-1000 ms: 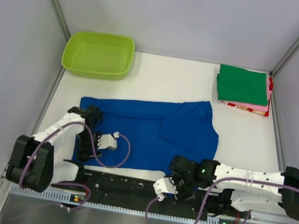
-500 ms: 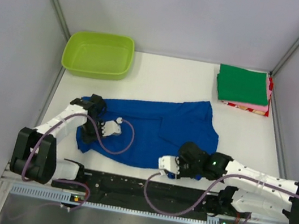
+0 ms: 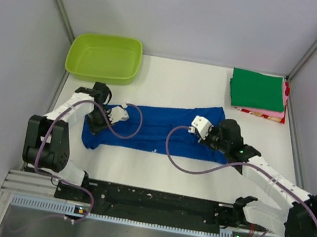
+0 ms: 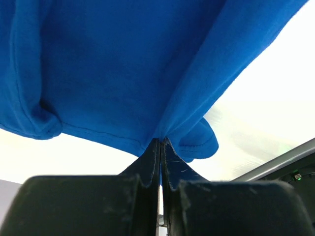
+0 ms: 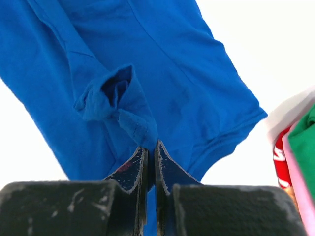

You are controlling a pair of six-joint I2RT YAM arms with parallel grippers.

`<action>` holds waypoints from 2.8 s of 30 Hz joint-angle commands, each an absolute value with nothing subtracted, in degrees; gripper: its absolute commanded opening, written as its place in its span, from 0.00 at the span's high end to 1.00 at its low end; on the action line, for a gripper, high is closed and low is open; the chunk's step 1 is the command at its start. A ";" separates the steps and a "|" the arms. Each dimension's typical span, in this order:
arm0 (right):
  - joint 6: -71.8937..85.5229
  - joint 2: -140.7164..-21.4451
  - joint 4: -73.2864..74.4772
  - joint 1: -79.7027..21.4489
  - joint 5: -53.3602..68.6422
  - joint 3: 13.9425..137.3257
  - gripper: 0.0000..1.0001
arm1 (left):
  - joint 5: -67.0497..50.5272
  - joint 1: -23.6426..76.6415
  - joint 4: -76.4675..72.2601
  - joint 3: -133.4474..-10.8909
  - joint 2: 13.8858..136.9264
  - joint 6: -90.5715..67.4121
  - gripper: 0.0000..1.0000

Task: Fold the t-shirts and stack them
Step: Fold the other side of the tshirt into a rectangle

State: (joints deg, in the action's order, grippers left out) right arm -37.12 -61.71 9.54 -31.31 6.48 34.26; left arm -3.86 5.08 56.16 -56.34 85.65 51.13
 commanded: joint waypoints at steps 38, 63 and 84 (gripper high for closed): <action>-4.04 -75.93 6.86 -21.80 1.93 42.37 0.35 | -6.24 -2.28 51.07 -64.51 101.60 56.43 0.42; -2.64 -87.10 3.34 -17.50 -7.83 44.38 1.00 | 1.30 -2.29 47.73 -67.76 92.72 48.43 1.00; -1.50 -88.42 -0.18 -14.68 -7.29 46.93 0.70 | 21.34 -1.67 26.99 -67.14 98.27 49.31 0.62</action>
